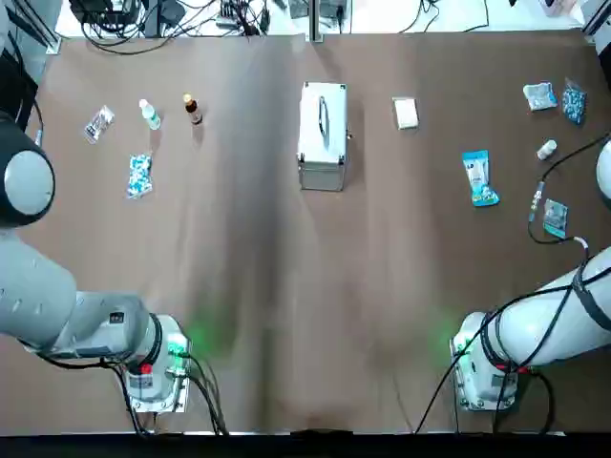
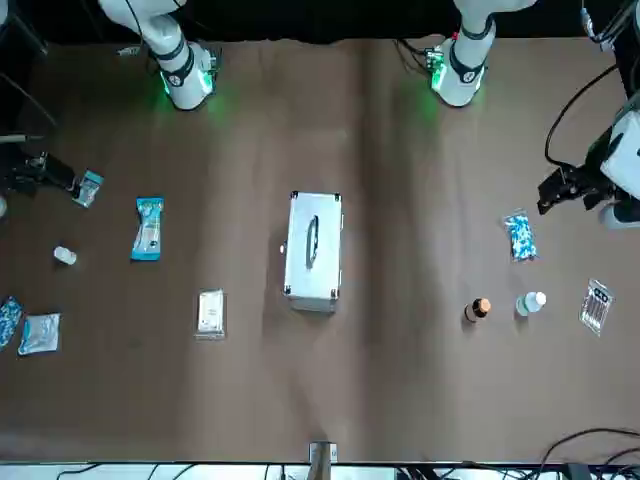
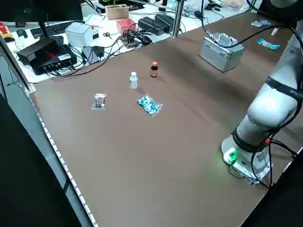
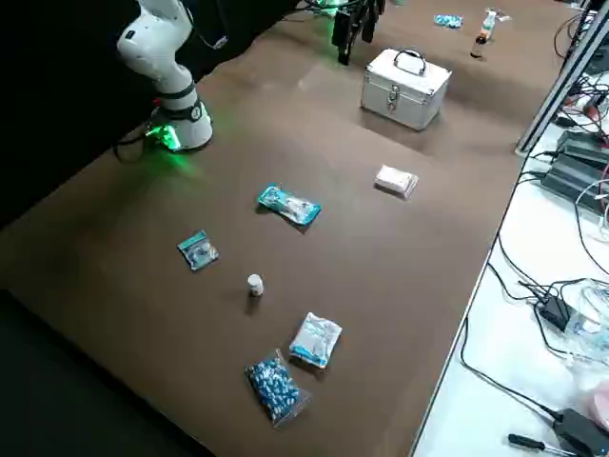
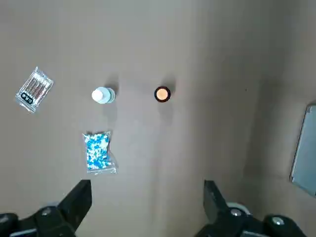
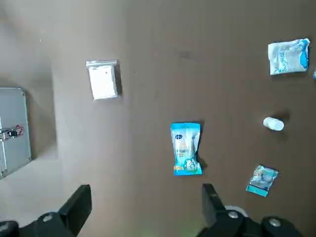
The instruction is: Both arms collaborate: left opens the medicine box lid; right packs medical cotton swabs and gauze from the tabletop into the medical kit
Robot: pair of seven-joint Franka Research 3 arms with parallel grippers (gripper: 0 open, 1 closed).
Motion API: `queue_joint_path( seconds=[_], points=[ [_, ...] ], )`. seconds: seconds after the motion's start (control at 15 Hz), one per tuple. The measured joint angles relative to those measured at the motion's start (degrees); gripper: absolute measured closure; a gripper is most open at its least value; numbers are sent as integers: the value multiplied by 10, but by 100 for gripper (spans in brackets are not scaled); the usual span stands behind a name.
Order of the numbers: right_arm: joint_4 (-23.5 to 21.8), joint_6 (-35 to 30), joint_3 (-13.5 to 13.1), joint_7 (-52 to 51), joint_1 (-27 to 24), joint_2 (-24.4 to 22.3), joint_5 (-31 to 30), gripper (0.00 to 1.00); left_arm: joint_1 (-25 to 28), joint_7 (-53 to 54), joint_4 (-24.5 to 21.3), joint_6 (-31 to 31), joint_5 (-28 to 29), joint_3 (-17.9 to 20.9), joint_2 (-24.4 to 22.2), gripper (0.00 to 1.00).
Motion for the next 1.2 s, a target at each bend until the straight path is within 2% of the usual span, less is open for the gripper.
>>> queue_joint_path(
  seconds=[0.87, 1.07, 1.2],
  points=[
    [-1, 0, 2, 0, 1, 0, 0, 1, -15, 0, 9, -1, 0, -7, 13, 0],
    [-7, 4, 5, 0, 14, 5, 1, 1, -29, 0, 9, 12, -1, -30, 34, 0],
    [-11, 26, 7, 0, 49, 32, 1, 1, -50, -1, 9, 26, -1, -62, 68, 0]
  ],
)
